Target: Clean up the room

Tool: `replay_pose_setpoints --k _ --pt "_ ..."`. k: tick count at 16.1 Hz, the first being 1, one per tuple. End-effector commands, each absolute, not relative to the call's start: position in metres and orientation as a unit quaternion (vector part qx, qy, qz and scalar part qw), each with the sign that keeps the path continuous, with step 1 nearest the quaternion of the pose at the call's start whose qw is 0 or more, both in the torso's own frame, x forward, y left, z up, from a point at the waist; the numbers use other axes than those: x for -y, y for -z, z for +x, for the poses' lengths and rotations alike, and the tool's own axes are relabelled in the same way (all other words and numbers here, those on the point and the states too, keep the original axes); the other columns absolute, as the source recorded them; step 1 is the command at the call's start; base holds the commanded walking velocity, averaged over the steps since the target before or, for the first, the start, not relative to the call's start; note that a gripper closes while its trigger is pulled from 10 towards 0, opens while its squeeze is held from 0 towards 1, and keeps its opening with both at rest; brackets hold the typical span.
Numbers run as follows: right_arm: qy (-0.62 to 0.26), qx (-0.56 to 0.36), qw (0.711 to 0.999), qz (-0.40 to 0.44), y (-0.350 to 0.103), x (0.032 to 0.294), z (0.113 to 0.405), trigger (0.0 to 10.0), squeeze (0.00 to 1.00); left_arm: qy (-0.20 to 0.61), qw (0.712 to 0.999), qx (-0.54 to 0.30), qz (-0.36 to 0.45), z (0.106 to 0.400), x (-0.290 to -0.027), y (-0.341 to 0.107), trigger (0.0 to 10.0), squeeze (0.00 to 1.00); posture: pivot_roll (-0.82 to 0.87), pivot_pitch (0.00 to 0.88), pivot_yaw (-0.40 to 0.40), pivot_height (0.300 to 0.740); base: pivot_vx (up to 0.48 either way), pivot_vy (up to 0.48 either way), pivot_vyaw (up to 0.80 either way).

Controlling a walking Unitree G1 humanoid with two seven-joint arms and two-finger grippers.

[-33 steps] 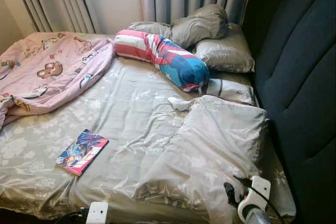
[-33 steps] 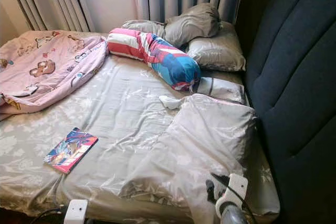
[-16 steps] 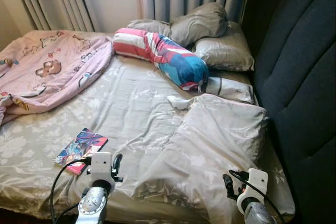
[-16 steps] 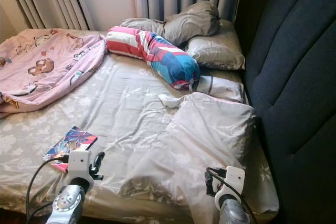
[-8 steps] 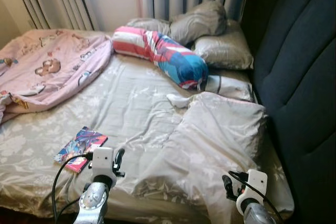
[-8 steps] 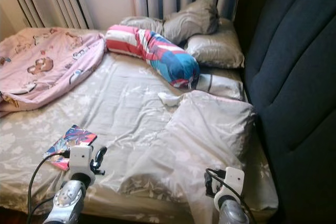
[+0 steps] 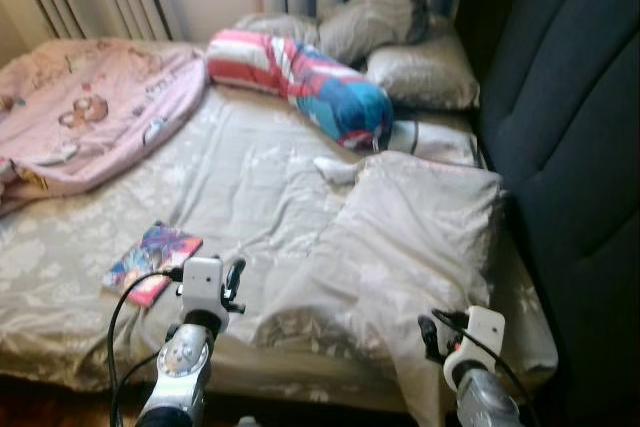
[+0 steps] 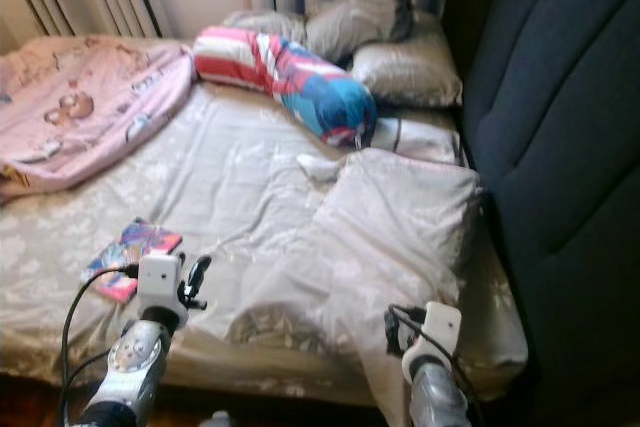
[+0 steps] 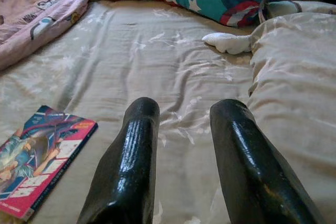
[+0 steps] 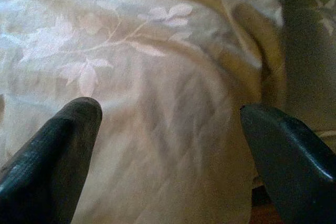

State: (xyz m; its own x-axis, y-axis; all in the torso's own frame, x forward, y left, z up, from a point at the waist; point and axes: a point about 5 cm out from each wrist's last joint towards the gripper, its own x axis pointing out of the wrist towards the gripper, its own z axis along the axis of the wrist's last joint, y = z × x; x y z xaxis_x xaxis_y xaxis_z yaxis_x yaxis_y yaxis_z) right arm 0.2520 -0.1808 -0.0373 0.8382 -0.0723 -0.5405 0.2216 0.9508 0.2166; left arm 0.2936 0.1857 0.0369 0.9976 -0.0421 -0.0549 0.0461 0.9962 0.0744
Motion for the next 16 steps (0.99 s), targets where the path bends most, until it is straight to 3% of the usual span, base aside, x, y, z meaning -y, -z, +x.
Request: replay_pose_setpoints --k 1,3,4,5,10,11,12,16 --pt "0.077 -0.263 0.95 0.149 0.031 0.178 0.261 10.0 0.0 0.023 0.999 -0.023 0.03 0.299 -0.184 -0.042 10.0 0.0 0.15 0.157 -0.005 0.66 0.0 0.0 0.0" --pt "0.073 -0.251 0.952 0.161 0.023 0.174 0.272 10.0 0.0 0.029 0.999 -0.015 0.028 0.302 -0.183 -0.047 10.0 0.0 0.15 0.169 0.003 0.66 0.0 0.0 0.0" --pt "0.065 -0.241 0.954 0.168 0.017 0.171 0.279 10.0 0.29 0.029 0.999 -0.011 0.028 0.304 -0.183 -0.05 10.0 0.0 0.16 0.175 0.007 0.66 0.0 0.0 0.0" --pt "0.063 -0.236 0.955 0.168 0.013 0.171 0.284 10.0 1.0 0.029 0.999 -0.006 0.03 0.306 -0.184 -0.053 10.0 0.0 0.16 0.19 0.012 0.66 0.0 0.0 0.0" --pt "0.083 -0.23 0.958 0.149 0.0 0.177 0.299 10.0 1.0 0.037 0.999 0.01 0.038 0.309 -0.19 -0.065 10.0 0.0 0.18 0.23 0.034 0.66 0.0 0.0 0.0" --pt "0.082 -0.231 0.959 0.142 -0.002 0.179 0.301 10.0 0.73 0.039 0.998 0.014 0.038 0.31 -0.189 -0.067 10.0 0.0 0.18 0.24 0.035 0.66 0.0 0.0 0.0" --pt "0.082 -0.231 0.96 0.139 -0.003 0.18 0.302 10.0 0.0 0.044 0.998 0.018 0.039 0.309 -0.189 -0.07 10.0 0.0 0.18 0.252 0.036 0.66 0.0 0.0 0.0" --pt "0.107 -0.224 0.956 0.156 -0.004 0.19 0.302 10.0 0.0 0.052 0.998 0.025 0.04 0.304 -0.189 -0.073 10.0 0.0 0.19 0.301 0.044 0.66 0.0 0.0 0.0"
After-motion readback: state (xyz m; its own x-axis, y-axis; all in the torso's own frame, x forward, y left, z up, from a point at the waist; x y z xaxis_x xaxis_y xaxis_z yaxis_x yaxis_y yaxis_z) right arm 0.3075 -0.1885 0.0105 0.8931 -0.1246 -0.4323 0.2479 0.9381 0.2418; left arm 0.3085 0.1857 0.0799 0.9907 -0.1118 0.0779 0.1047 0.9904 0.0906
